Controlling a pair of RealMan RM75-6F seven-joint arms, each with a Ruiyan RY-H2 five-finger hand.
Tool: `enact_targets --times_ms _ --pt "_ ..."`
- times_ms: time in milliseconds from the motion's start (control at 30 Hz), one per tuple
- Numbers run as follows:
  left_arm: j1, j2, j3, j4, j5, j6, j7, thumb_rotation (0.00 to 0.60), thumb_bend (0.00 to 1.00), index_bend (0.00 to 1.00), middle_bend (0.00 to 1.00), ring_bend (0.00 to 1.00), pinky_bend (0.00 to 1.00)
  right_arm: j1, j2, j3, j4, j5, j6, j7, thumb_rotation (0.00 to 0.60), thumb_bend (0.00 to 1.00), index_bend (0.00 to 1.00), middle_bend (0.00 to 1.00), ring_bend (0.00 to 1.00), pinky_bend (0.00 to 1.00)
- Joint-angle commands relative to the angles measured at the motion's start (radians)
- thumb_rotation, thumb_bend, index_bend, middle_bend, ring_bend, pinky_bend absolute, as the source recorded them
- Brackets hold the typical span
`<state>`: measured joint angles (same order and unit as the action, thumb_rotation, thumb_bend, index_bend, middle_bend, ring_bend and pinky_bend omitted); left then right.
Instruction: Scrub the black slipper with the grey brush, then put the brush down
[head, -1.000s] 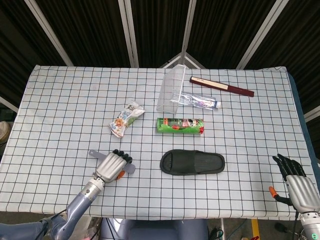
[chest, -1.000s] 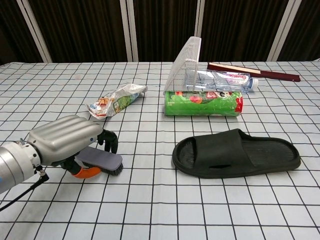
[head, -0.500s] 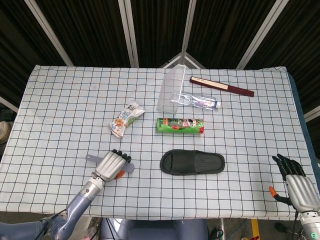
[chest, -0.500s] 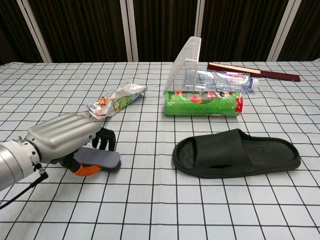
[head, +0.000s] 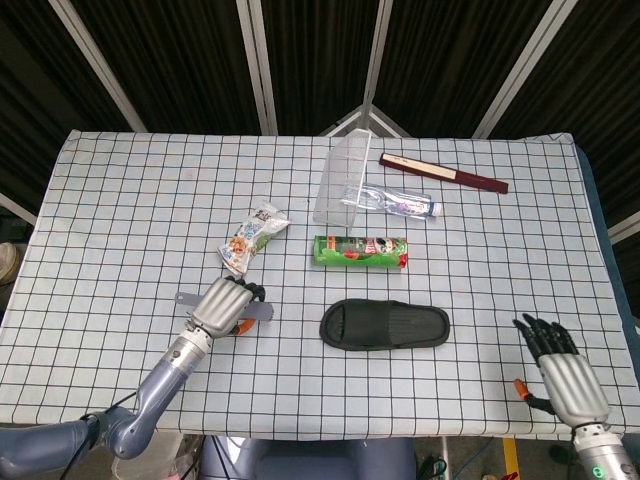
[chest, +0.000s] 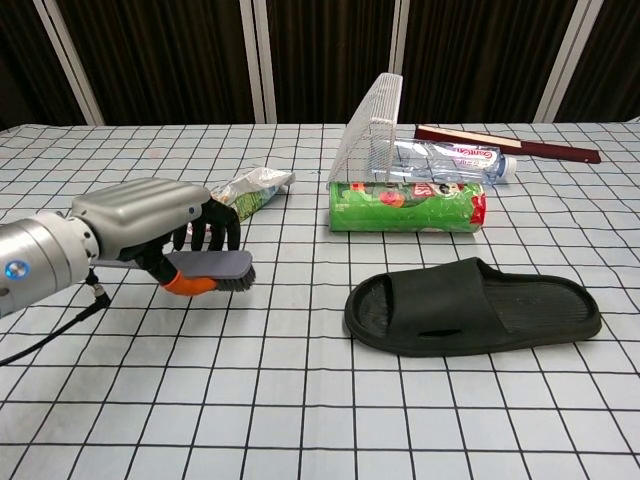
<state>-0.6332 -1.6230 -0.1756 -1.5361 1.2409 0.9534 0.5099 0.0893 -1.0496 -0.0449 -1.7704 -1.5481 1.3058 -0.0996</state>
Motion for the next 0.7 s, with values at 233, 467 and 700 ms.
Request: enact_targets --times_ms 233,467,700 --pt "-0.089 0.023 -0.071 -0.024 -0.152 -0.069 0.052 0.6 0.53 0.47 0.53 0.46 0.46 0.061 -0.121 -0.009 -0.058 0.0 -0.11 -0.21 0.6 0.42 0.0 0.0 0.0 0.0" --pt "-0.162 0.011 -0.123 0.003 -0.282 -0.117 0.057 0.6 0.54 0.46 0.53 0.46 0.46 0.115 -0.193 0.014 -0.085 0.062 -0.191 -0.312 0.6 0.44 0.0 0.0 0.0 0.0" --pt "-0.241 -0.008 -0.153 0.041 -0.392 -0.169 0.049 0.6 0.55 0.47 0.53 0.46 0.46 0.163 -0.268 0.04 -0.09 0.15 -0.254 -0.384 0.6 0.54 0.0 0.0 0.0 0.0"
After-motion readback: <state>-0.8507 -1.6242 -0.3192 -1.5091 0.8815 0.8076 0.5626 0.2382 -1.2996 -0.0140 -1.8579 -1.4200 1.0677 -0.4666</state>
